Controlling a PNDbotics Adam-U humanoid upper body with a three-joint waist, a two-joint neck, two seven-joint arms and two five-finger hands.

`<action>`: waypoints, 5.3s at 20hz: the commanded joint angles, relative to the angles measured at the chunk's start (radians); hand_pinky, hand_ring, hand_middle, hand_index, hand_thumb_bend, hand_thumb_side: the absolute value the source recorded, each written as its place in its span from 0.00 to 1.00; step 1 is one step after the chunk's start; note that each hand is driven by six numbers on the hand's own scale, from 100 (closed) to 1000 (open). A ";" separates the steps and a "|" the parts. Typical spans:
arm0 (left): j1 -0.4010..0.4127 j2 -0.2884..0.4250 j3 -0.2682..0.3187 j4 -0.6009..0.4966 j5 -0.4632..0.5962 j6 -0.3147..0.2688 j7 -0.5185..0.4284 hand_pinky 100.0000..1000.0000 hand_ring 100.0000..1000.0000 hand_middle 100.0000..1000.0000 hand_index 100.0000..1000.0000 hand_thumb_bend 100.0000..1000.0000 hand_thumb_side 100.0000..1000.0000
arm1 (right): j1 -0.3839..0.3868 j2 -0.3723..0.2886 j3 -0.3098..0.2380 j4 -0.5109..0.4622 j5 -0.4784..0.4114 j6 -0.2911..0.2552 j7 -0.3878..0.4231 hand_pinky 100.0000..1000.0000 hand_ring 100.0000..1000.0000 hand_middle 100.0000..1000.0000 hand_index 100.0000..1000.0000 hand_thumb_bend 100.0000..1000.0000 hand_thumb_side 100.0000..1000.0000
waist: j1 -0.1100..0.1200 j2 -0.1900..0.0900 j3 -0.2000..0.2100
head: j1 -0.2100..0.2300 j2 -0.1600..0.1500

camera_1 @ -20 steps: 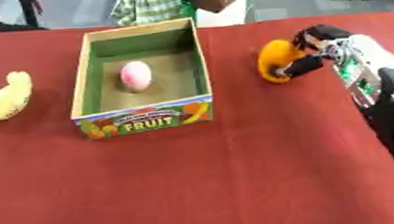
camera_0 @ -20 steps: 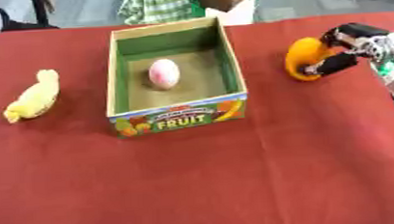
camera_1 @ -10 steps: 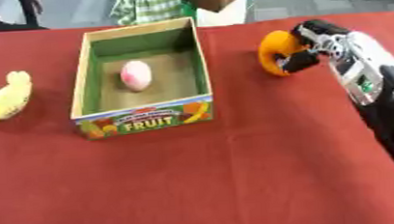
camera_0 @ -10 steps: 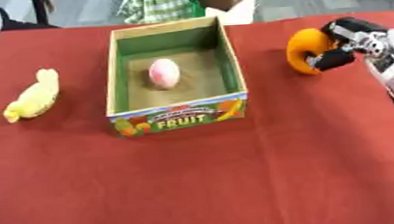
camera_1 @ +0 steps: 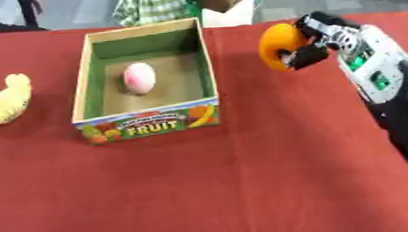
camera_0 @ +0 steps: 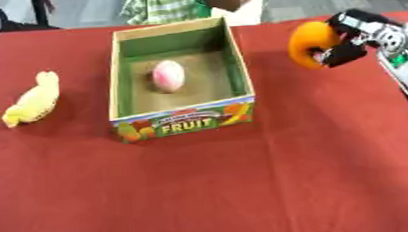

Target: Pick up objects on the table and place them in the box.

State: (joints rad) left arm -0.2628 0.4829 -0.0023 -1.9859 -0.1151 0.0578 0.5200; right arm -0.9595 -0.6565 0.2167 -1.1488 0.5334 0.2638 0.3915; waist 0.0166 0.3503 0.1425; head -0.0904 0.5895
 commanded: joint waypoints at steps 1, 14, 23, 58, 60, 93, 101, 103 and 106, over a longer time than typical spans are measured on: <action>-0.002 0.015 0.012 -0.014 0.001 0.002 0.001 0.44 0.49 0.55 0.61 0.00 0.77 | -0.031 -0.036 -0.005 -0.043 -0.020 0.017 -0.011 0.75 0.72 0.49 0.61 0.00 0.19 | 0.002 -0.030 0.000 | 0.001 0.002; 0.002 0.017 0.011 -0.014 0.002 0.003 0.002 0.44 0.50 0.55 0.61 0.00 0.77 | -0.174 0.037 0.025 -0.119 -0.047 0.027 0.002 0.75 0.72 0.49 0.62 0.00 0.25 | 0.002 -0.041 -0.002 | -0.003 0.020; -0.038 0.043 0.005 -0.014 0.002 0.010 -0.003 0.44 0.50 0.56 0.63 0.00 0.76 | -0.230 0.165 0.073 -0.103 -0.008 0.024 -0.003 0.75 0.72 0.51 0.63 0.00 0.23 | 0.004 -0.043 0.012 | -0.019 0.009; -0.540 0.235 -0.152 0.207 -0.625 0.221 -0.708 0.62 0.77 0.81 0.90 0.01 0.78 | -0.196 0.262 0.141 0.007 0.229 -0.201 0.335 0.87 0.93 0.83 0.96 0.48 0.65 | 0.024 -0.070 0.010 | -0.007 0.016; -0.560 0.229 -0.157 0.250 -0.635 0.186 -0.773 0.64 0.78 0.82 0.91 0.08 0.85 | -0.197 0.261 0.137 0.007 0.218 -0.208 0.350 0.87 0.94 0.83 0.97 0.60 0.69 | 0.025 -0.073 0.006 | -0.003 0.019; -0.653 0.219 -0.181 0.581 -0.968 0.188 -1.423 0.70 0.89 0.88 1.00 0.71 0.88 | 0.002 -0.015 -0.051 -0.682 -0.104 -0.004 0.074 0.86 0.90 0.81 0.97 0.56 0.96 | 0.024 -0.090 -0.058 | 0.068 0.039; -0.622 0.224 -0.183 0.654 -0.966 0.202 -1.427 0.70 0.89 0.88 1.00 0.69 0.85 | 0.069 -0.042 -0.088 -0.744 -0.148 0.056 0.026 0.86 0.90 0.81 0.97 0.55 0.97 | 0.025 -0.085 -0.060 | 0.065 0.031; -0.617 0.226 -0.181 0.665 -0.987 0.210 -1.427 0.70 0.90 0.88 1.00 0.65 0.84 | 0.078 -0.043 -0.093 -0.747 -0.153 0.062 0.019 0.86 0.90 0.80 0.97 0.55 0.97 | 0.024 -0.084 -0.061 | 0.065 0.030; -0.610 0.225 -0.177 0.678 -1.045 0.219 -1.427 0.69 0.90 0.88 1.00 0.58 0.80 | 0.091 -0.046 -0.097 -0.751 -0.158 0.066 0.013 0.86 0.90 0.80 0.97 0.55 0.98 | 0.022 -0.080 -0.063 | 0.067 0.030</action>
State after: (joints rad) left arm -0.8610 0.6700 -0.1953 -1.3051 -1.1370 0.2588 -0.8964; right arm -0.8564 -0.6732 0.1350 -1.8806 0.3843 0.3266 0.4109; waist 0.0394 0.2889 0.0797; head -0.0233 0.6240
